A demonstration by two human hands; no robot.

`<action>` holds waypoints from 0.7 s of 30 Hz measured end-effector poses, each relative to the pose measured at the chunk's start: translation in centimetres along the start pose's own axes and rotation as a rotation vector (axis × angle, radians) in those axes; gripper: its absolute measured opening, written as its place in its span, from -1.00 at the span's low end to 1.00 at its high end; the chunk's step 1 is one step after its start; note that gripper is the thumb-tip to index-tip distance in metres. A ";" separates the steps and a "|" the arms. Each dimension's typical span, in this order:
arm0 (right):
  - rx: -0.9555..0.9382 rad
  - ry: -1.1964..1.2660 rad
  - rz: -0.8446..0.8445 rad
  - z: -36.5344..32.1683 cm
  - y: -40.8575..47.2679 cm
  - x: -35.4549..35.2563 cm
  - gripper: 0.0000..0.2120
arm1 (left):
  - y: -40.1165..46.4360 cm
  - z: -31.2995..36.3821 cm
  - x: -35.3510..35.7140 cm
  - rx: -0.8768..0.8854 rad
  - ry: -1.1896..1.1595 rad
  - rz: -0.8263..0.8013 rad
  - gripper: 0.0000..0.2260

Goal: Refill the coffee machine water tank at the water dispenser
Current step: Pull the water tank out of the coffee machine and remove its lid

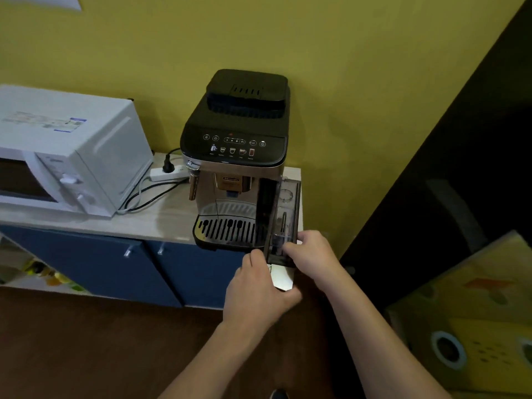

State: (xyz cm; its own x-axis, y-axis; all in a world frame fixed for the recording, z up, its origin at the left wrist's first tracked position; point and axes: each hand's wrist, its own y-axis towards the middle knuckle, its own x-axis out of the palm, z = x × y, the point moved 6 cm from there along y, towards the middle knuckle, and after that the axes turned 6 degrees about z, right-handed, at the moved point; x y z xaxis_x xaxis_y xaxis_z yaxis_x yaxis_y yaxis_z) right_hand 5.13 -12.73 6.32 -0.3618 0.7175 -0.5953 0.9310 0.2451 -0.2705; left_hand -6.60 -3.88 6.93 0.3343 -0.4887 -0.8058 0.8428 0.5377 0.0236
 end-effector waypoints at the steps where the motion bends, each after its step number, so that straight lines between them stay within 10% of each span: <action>1: 0.018 -0.001 0.026 0.3 -0.3 -0.5 -0.77 | -0.2 0.3 0.1 0.020 -0.005 -0.011 -0.41; 21: -0.088 0.096 -0.108 -2.2 16.7 -5.8 -0.79 | 15.5 6.8 6.6 0.015 0.072 0.082 -0.43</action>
State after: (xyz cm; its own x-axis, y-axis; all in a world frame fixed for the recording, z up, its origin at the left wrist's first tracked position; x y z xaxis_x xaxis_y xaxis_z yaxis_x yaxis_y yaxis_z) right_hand 22.89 -11.38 6.97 -0.4576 0.7420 -0.4900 0.8891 0.3772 -0.2592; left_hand 11.54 -3.42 5.96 0.3723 -0.3926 -0.8410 0.8201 0.5633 0.1001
